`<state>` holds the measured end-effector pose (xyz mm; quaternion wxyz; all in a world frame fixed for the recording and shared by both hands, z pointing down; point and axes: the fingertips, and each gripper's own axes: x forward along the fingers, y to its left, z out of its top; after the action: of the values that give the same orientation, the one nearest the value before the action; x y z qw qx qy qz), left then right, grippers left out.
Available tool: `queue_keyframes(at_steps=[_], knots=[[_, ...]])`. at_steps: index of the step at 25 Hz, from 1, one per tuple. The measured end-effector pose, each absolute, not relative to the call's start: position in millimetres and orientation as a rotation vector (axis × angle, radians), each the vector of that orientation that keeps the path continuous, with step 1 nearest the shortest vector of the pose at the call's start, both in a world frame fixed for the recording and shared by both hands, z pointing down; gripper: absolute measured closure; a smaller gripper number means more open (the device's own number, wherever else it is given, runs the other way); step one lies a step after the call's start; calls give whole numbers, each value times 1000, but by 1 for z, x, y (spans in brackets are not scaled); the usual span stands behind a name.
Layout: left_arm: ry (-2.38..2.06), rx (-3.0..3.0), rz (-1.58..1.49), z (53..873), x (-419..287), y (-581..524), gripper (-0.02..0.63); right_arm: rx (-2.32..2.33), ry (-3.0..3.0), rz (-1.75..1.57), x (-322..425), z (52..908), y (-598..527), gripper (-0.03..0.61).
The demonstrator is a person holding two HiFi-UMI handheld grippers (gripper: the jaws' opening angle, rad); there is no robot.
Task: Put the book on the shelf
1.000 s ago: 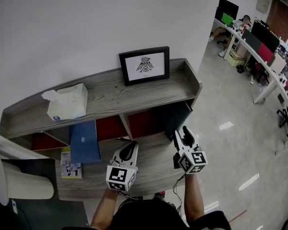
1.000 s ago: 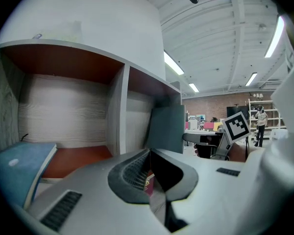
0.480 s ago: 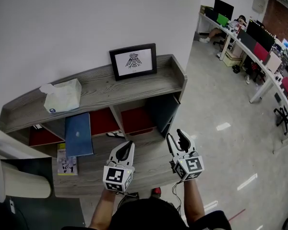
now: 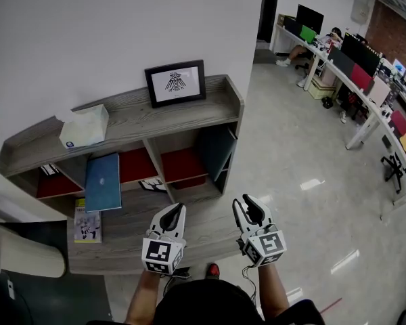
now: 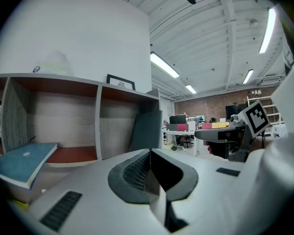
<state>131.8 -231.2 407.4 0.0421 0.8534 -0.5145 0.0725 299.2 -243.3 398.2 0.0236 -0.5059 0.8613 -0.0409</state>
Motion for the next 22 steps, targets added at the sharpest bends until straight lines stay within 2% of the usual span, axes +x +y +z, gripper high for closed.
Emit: queue_keyframes(at_steps=[7, 22], knots=[[-1563, 2622, 217, 410, 144, -214, 601, -1623, 2661, -125, 316, 412, -216, 494], [-1504, 2637, 245, 430, 165, -187, 601, -1682, 2633, -185, 333, 446, -181, 517]])
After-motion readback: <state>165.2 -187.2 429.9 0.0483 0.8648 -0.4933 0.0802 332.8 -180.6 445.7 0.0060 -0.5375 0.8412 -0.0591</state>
